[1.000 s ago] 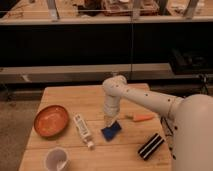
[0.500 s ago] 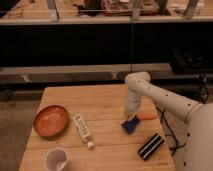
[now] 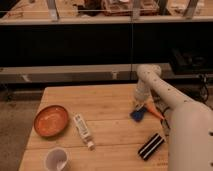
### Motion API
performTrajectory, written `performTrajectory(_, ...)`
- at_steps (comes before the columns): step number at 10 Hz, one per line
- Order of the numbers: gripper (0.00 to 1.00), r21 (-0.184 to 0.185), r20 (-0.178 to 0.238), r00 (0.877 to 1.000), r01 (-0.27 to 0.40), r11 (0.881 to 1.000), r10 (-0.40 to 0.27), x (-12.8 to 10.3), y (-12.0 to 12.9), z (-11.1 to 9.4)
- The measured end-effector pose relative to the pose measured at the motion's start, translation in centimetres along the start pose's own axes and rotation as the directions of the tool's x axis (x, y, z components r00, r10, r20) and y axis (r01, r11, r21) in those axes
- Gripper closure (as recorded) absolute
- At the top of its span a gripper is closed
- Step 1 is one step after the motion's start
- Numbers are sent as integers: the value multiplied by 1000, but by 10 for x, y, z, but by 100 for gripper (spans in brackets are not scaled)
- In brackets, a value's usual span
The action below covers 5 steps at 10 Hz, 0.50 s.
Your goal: Wipe the white sponge on the table
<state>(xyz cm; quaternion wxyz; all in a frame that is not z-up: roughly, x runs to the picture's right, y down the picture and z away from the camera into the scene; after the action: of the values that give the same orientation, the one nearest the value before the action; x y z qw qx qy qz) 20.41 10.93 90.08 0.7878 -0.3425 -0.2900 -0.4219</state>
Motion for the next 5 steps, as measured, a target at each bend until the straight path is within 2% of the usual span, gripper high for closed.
performTrajectory(1,97,2,1,1000,3,1000,-3,2,-7,0)
performTrajectory(5,97,7,4,1000,5,1000,-5,-21,-38,7)
